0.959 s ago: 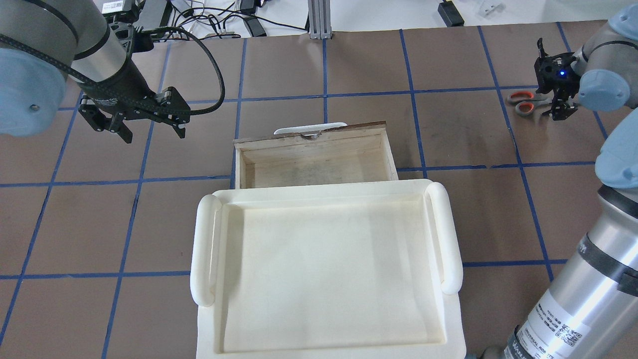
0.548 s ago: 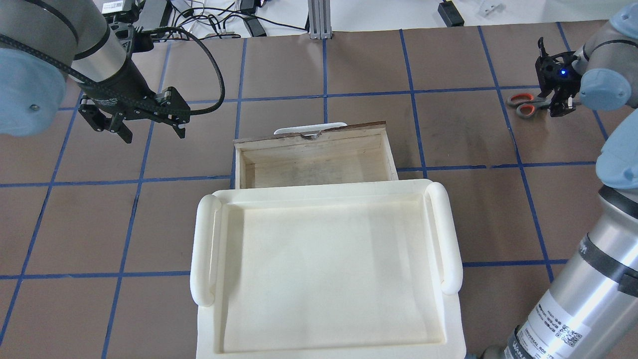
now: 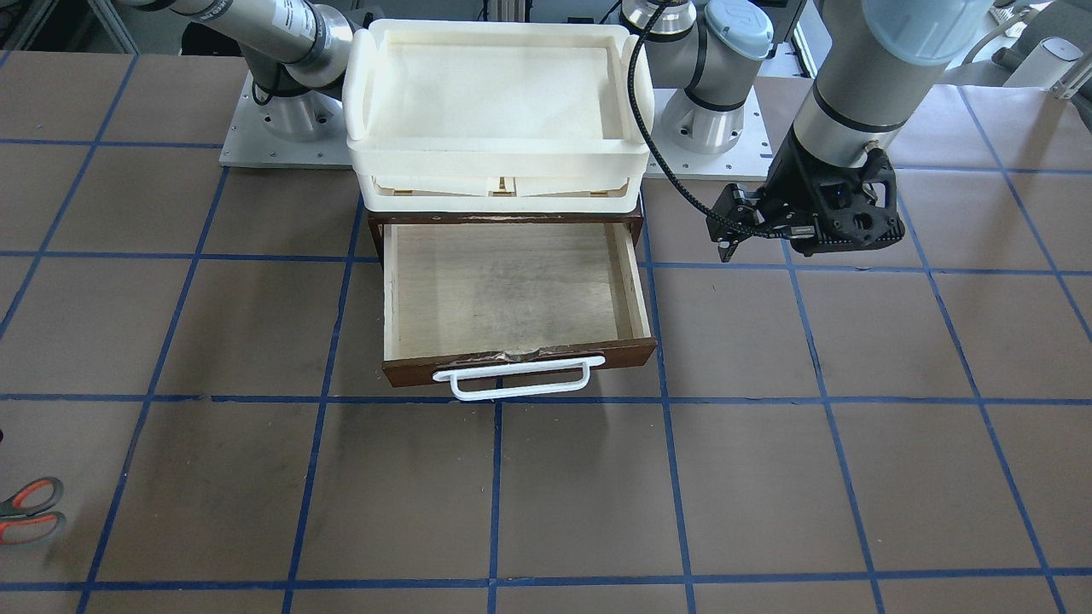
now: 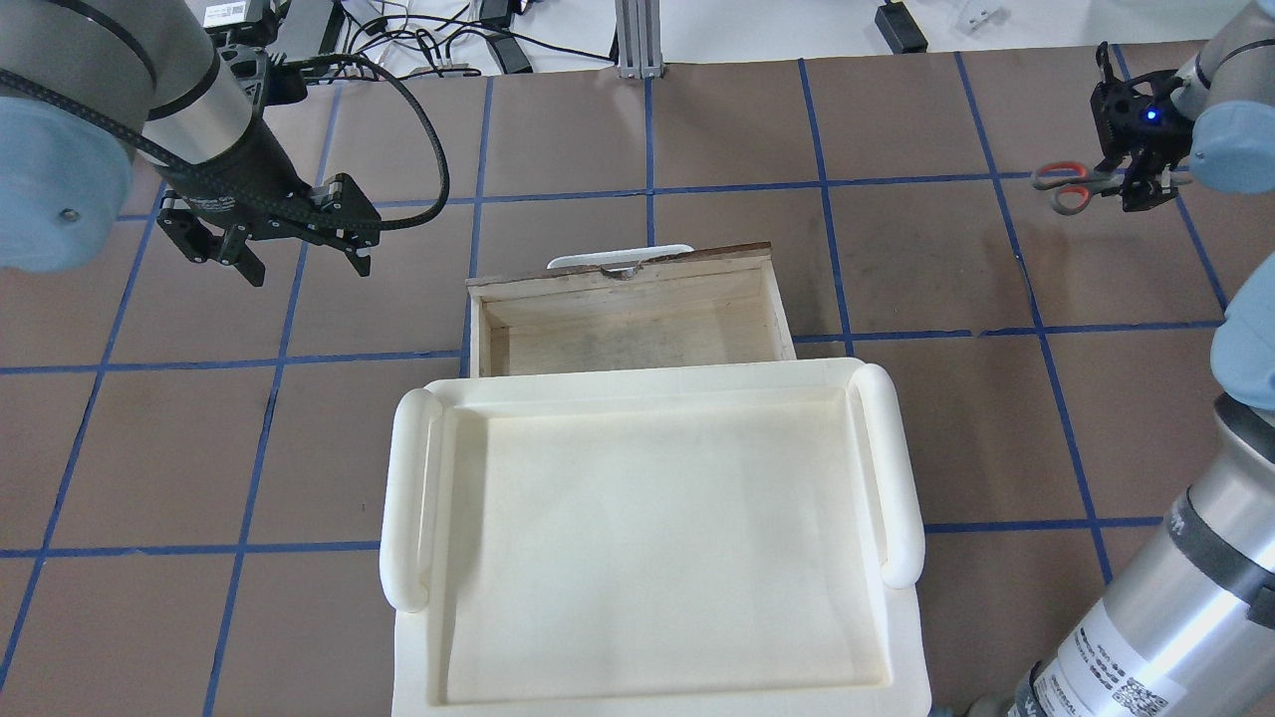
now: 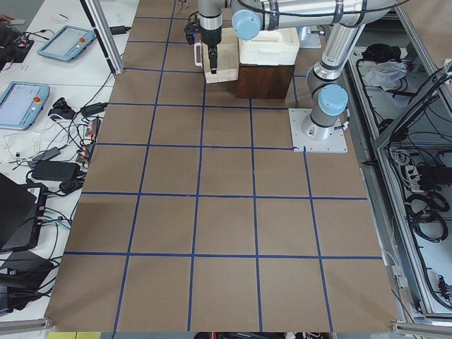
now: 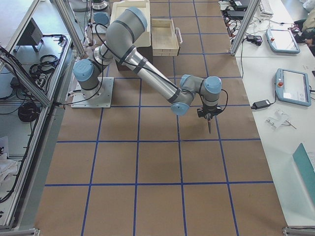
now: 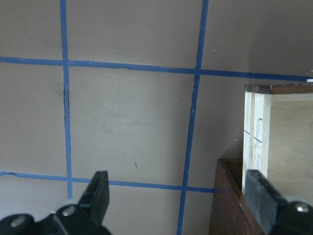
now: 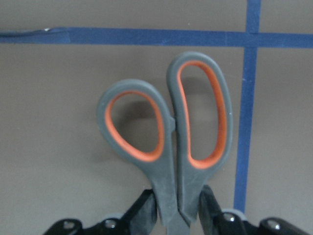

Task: Put scissors in drawer and close it
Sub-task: 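Lift the scissors and carry them over the open drawer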

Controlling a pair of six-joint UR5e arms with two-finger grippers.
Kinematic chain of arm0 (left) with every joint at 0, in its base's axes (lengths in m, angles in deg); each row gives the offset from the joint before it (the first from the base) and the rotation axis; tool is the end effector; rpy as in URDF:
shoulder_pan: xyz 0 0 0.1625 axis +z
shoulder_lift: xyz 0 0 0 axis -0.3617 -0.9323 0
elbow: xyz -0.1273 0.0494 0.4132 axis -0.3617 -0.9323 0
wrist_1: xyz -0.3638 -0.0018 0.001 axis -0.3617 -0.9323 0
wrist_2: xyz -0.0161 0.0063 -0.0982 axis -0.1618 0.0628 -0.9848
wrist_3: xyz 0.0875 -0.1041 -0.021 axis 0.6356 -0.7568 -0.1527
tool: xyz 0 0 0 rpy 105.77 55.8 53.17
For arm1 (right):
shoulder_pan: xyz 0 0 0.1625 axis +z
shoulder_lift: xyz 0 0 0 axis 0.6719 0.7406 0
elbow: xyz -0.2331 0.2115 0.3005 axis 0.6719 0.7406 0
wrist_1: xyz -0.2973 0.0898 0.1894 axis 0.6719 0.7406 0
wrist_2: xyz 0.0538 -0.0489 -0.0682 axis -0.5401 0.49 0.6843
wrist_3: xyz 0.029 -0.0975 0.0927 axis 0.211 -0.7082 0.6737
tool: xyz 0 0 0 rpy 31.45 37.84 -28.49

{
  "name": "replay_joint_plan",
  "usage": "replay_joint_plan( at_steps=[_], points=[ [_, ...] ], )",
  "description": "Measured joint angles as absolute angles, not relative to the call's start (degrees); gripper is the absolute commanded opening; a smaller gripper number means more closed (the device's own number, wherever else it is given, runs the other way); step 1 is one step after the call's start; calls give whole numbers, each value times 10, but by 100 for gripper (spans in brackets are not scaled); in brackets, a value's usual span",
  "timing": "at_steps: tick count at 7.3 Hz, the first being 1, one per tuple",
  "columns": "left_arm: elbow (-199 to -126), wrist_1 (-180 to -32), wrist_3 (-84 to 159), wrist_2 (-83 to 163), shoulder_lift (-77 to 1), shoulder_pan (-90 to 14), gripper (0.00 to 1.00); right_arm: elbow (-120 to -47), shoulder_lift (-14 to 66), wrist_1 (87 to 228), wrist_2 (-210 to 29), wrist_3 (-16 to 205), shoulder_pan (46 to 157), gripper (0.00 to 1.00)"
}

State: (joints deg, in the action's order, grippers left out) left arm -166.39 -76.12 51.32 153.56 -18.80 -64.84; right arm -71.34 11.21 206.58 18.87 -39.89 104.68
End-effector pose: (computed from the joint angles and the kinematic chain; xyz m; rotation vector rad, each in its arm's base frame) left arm -0.0981 -0.4453 0.4263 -0.1258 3.1053 0.0368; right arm -0.1863 -0.6647 0.2508 2.1356 -2.1001 0.1651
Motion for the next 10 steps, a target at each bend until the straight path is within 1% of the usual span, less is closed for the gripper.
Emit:
replay_joint_plan(
  at_steps=[3,5,6,8,10],
  points=[
    [-1664,-761,513,1536,-188,-648,100,-717,249,1915,185,-390,1067,6],
    [-1664,-761,513,1536,-189,-648,100,-719,335,1825,185,-347,1114,6],
    [-1664,-761,512,1536,-189,-648,100,-721,365,1790,184,-318,1146,9],
    [-1664,-761,512,1536,-189,-648,100,-729,394,1763,181,-244,1231,8],
    [-1664,-761,512,1536,-189,-648,100,-748,397,1780,186,-166,1335,7]
  ],
)
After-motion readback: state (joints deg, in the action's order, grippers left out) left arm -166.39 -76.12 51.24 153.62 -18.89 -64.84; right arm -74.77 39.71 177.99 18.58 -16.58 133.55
